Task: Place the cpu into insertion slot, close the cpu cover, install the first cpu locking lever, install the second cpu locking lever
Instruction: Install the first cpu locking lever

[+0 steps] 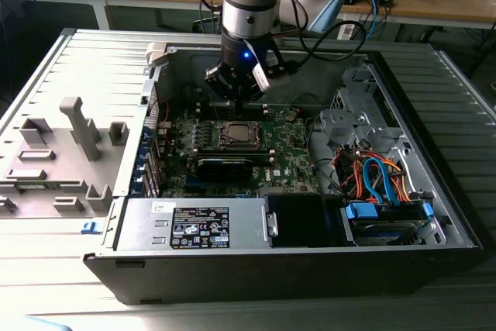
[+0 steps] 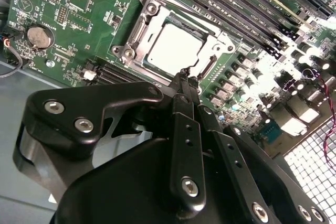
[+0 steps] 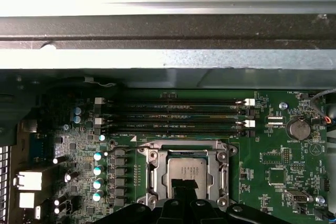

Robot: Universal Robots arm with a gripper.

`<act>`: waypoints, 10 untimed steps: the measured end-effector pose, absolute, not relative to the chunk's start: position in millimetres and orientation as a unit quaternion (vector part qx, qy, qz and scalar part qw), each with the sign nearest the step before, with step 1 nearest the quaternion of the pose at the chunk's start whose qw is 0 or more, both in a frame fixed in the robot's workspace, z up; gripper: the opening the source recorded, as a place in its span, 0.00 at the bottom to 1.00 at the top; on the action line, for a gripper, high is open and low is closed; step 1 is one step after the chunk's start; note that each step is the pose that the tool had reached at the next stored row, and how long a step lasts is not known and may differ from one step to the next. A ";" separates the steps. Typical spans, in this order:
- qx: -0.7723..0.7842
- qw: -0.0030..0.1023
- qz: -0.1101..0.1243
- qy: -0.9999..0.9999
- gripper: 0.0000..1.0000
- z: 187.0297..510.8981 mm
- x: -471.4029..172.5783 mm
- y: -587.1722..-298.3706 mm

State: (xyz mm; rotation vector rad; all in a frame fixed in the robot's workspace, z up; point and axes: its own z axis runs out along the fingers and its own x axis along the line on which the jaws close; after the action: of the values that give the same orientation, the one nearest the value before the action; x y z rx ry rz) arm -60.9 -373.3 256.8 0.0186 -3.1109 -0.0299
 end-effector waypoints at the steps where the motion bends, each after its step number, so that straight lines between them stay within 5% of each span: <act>1: 0.006 0.015 -0.010 -1.000 0.11 256.7 -61.4 -373.4; 10: 0.006 0.015 -0.010 -1.000 0.11 256.7 -66.1 -373.4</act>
State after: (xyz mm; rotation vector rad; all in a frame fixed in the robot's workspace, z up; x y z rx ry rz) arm -66.1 -373.4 256.7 0.0186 -3.1109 -0.0299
